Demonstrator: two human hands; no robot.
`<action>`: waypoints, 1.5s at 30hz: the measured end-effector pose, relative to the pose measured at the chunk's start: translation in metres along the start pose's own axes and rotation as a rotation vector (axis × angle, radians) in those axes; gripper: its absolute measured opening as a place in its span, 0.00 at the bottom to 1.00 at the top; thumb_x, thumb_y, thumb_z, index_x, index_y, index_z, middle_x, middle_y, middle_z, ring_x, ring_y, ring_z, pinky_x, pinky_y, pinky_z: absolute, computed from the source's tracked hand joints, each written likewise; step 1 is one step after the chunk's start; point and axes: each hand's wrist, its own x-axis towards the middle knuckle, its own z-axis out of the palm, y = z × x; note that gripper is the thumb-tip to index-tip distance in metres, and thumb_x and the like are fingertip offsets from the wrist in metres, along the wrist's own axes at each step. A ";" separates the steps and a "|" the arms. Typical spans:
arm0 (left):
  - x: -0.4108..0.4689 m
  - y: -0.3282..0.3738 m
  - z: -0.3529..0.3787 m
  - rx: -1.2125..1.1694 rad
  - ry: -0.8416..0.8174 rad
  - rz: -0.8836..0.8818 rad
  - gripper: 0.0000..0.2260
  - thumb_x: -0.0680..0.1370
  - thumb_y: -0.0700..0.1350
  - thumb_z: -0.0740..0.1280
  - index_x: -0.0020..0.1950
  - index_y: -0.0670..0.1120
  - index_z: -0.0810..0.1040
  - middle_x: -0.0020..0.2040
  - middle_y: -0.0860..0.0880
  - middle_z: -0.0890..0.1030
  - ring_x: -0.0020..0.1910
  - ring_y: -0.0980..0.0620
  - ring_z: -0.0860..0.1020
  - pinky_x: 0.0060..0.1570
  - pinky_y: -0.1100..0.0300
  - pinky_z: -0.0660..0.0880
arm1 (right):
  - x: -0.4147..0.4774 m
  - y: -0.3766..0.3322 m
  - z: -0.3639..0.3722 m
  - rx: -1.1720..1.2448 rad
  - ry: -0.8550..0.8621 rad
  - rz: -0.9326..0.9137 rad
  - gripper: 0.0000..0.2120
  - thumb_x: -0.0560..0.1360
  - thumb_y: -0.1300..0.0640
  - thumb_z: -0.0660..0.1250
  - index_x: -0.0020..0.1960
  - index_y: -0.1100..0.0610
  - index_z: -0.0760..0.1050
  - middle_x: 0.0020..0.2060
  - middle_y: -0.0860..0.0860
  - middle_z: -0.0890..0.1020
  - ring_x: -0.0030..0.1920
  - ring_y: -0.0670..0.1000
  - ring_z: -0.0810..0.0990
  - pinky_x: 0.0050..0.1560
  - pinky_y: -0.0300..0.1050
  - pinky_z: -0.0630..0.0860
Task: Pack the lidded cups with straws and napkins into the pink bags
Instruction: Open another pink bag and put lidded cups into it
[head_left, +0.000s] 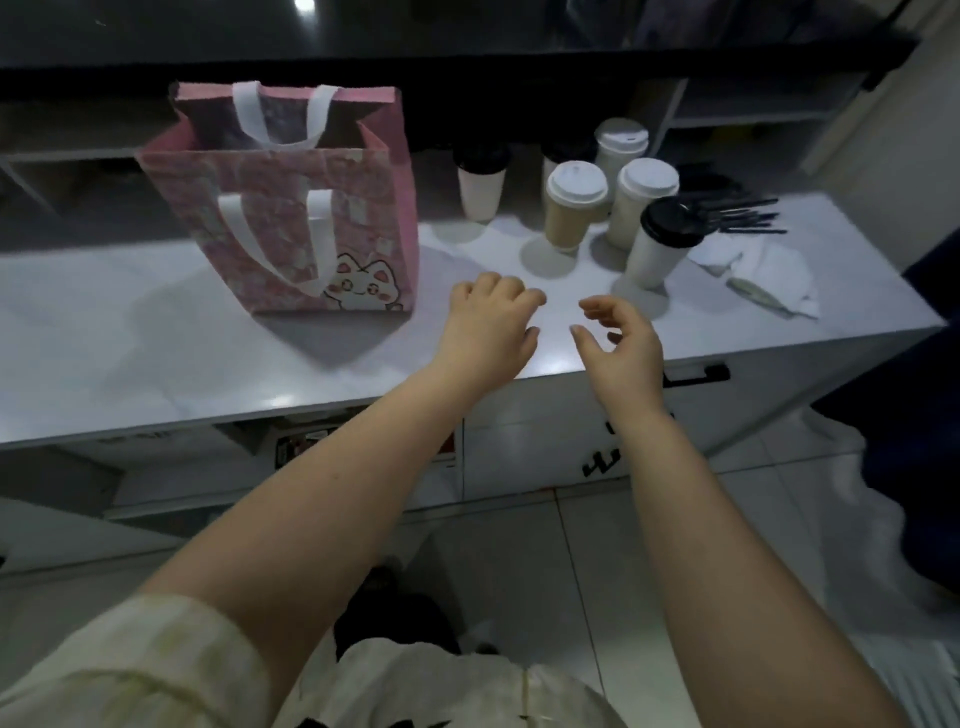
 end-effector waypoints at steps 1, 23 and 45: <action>0.009 0.008 0.003 0.033 -0.013 0.039 0.17 0.78 0.50 0.63 0.67 0.50 0.73 0.62 0.48 0.76 0.63 0.44 0.69 0.59 0.48 0.63 | 0.006 0.002 -0.007 -0.038 0.003 -0.012 0.11 0.74 0.61 0.70 0.55 0.51 0.77 0.51 0.45 0.80 0.55 0.46 0.75 0.57 0.40 0.71; 0.230 -0.006 0.053 0.148 -0.021 0.304 0.14 0.75 0.45 0.64 0.60 0.46 0.74 0.57 0.45 0.77 0.59 0.41 0.71 0.59 0.46 0.64 | 0.194 0.035 -0.036 -0.686 0.142 0.119 0.24 0.69 0.53 0.72 0.64 0.51 0.73 0.64 0.51 0.71 0.65 0.58 0.64 0.66 0.52 0.63; 0.231 0.016 0.060 0.212 0.056 0.069 0.14 0.78 0.50 0.59 0.61 0.48 0.74 0.56 0.48 0.77 0.57 0.43 0.72 0.55 0.49 0.64 | 0.229 0.047 -0.039 -0.695 -0.294 -0.027 0.38 0.66 0.44 0.74 0.71 0.50 0.62 0.66 0.51 0.68 0.65 0.59 0.65 0.62 0.52 0.68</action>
